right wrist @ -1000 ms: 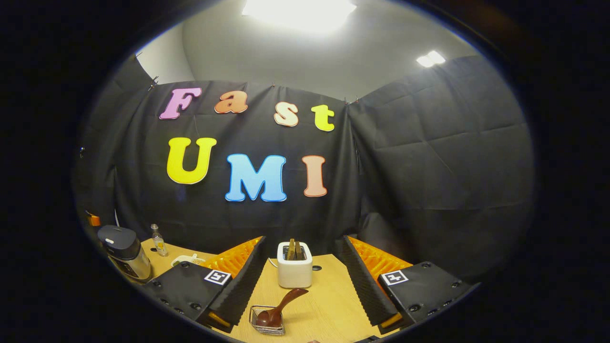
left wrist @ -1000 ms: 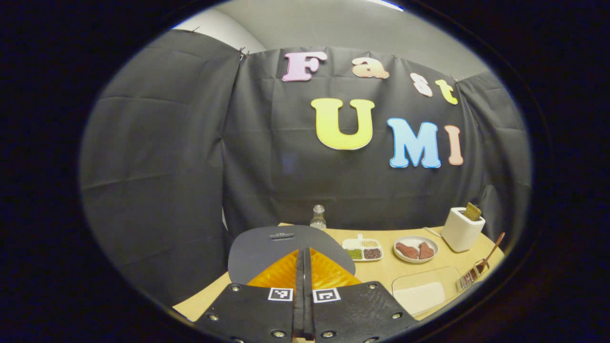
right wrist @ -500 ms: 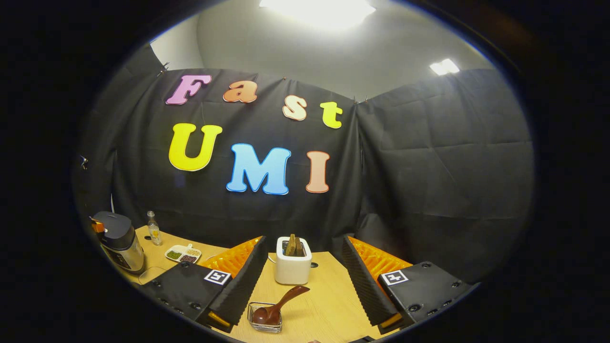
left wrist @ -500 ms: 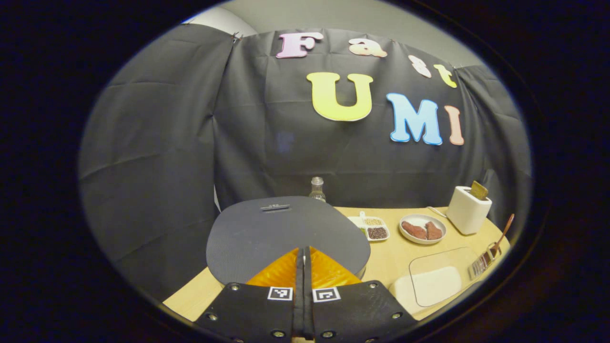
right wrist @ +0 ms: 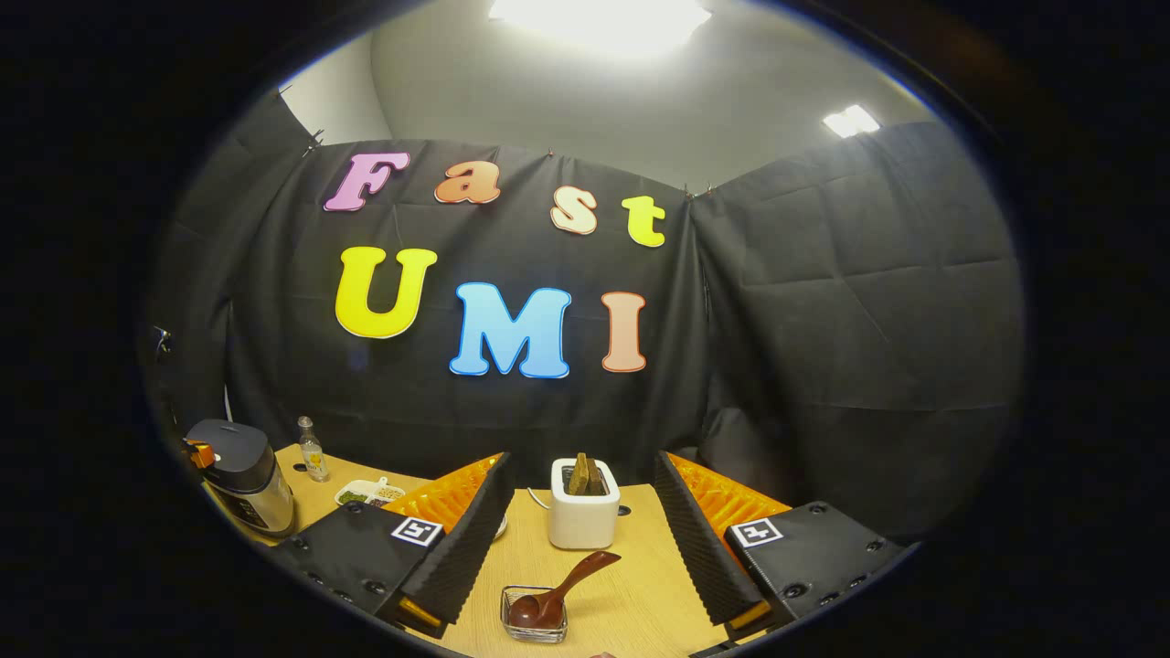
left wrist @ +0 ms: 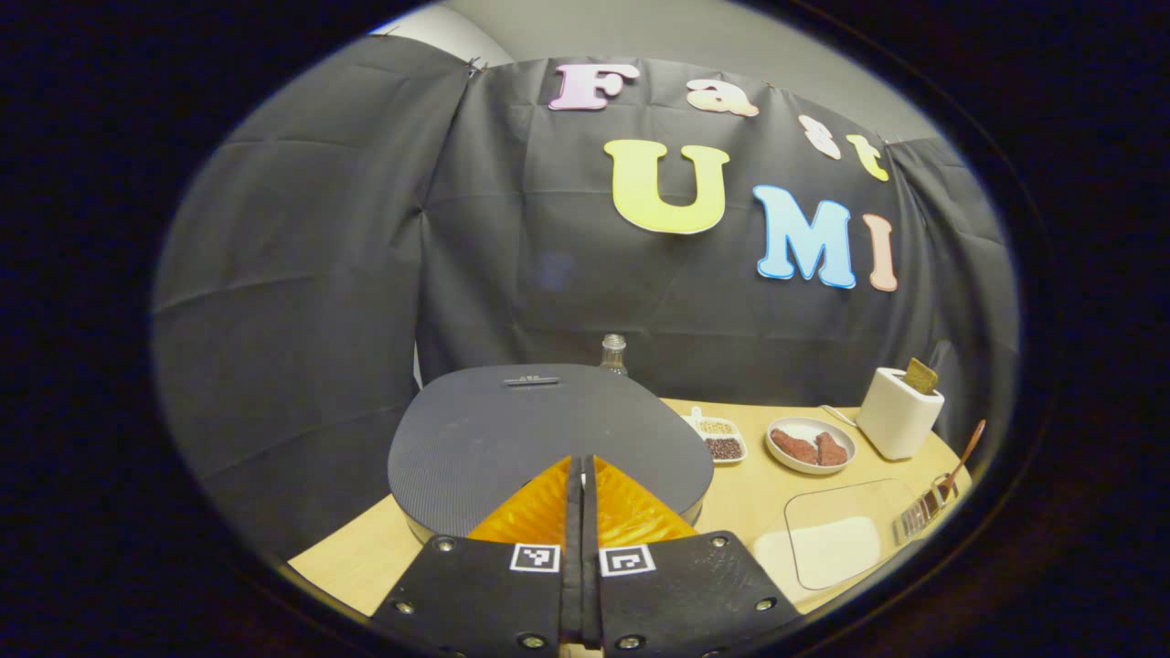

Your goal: Close the left gripper, press the button to open the rice cooker; take a wooden spoon from the chopstick holder with the right hand, scoop a spoonful of rice and pour it into the rice cooker, then put the wooden spoon back into the chopstick holder.

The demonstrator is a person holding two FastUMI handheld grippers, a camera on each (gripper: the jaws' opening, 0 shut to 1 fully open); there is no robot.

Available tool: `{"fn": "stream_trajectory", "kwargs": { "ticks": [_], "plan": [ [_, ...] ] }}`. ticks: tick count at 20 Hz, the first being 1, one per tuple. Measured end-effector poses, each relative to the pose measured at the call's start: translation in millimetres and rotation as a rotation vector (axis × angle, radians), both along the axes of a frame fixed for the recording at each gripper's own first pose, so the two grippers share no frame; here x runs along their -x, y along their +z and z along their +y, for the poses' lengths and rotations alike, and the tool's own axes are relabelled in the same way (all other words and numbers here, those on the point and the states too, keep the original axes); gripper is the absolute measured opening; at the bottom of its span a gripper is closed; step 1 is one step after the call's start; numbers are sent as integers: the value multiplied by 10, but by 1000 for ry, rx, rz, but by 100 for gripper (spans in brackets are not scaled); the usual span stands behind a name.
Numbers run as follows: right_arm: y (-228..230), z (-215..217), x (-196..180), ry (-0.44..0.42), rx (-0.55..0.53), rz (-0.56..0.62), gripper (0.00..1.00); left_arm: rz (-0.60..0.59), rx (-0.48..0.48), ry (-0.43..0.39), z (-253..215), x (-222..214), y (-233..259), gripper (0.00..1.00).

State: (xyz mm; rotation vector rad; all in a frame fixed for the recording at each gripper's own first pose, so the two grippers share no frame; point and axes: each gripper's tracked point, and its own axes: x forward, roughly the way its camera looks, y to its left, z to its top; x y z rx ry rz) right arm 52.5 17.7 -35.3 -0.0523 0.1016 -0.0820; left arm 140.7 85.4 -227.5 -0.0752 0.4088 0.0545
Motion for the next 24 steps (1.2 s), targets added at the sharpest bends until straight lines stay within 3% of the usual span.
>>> {"fn": "stream_trajectory", "kwargs": {
  "ticks": [3,6,10,15,20,24],
  "plan": [
    [67,11,21,6,-15,-20,98,-9,-18,11,14,-32,189,1],
    [59,-13,43,15,-15,-24,98,-111,-59,18,85,-156,728,5],
    [21,-48,57,28,-34,-18,97,-235,-106,38,180,-238,1405,1],
    [-122,-93,7,43,-63,5,99,-326,-60,45,139,25,1953,0],
    [-493,-115,-175,52,-104,77,99,-411,-63,51,140,382,2398,80],
    [-897,-135,-375,48,-134,154,99,-435,-103,58,157,640,2566,83]
  ]
}}
